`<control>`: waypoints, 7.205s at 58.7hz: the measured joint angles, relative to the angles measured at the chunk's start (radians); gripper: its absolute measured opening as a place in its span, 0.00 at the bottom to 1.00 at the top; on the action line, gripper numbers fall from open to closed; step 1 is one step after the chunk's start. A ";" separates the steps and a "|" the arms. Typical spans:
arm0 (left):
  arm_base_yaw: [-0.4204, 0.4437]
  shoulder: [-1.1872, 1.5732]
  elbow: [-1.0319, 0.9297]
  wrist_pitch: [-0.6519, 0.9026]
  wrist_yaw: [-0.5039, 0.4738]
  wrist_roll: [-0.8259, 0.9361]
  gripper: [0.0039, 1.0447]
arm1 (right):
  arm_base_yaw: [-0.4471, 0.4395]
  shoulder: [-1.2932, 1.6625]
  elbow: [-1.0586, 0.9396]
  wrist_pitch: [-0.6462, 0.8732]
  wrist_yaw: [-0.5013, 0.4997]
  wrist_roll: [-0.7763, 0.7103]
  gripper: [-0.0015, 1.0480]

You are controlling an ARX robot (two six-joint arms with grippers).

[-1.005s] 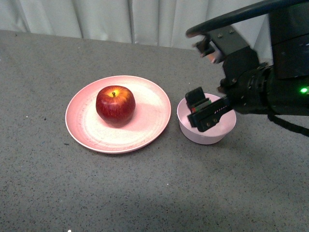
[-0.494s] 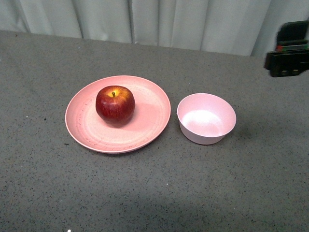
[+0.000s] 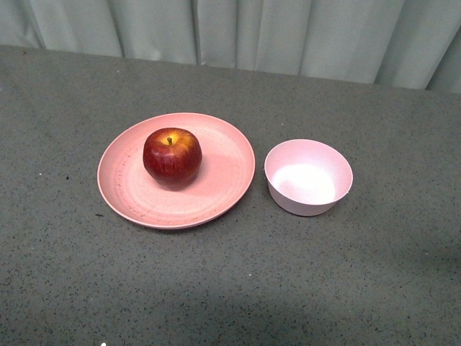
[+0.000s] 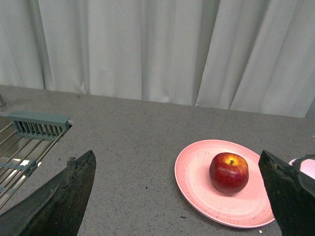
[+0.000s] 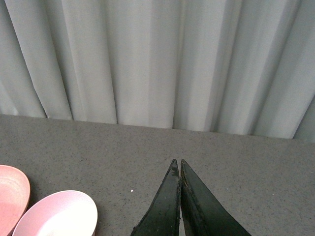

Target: Move apple from plate to bowl

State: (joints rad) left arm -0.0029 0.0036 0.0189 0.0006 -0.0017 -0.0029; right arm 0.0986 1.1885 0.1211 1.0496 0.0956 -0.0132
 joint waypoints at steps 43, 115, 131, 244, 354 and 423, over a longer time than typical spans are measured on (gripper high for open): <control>0.000 0.000 0.000 0.000 0.000 0.000 0.94 | -0.096 -0.597 -0.115 -0.471 -0.094 0.003 0.01; 0.000 0.000 0.000 0.000 0.000 0.000 0.94 | -0.096 -1.183 -0.115 -1.046 -0.097 0.003 0.01; 0.000 0.000 0.000 0.000 0.000 0.000 0.94 | -0.096 -1.184 -0.115 -1.049 -0.097 0.003 0.26; -0.223 1.902 0.855 0.338 0.173 -0.063 0.94 | -0.096 -1.184 -0.115 -1.049 -0.097 0.003 0.91; -0.552 2.000 1.095 0.246 0.217 -0.033 0.61 | -0.096 -1.184 -0.115 -1.049 -0.097 0.003 0.91; -0.595 2.155 1.188 0.257 0.127 -0.003 0.93 | -0.096 -1.184 -0.115 -1.049 -0.097 0.003 0.91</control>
State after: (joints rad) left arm -0.5976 2.1582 1.2068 0.2581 0.1249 -0.0059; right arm 0.0025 0.0040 0.0059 0.0006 -0.0013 -0.0097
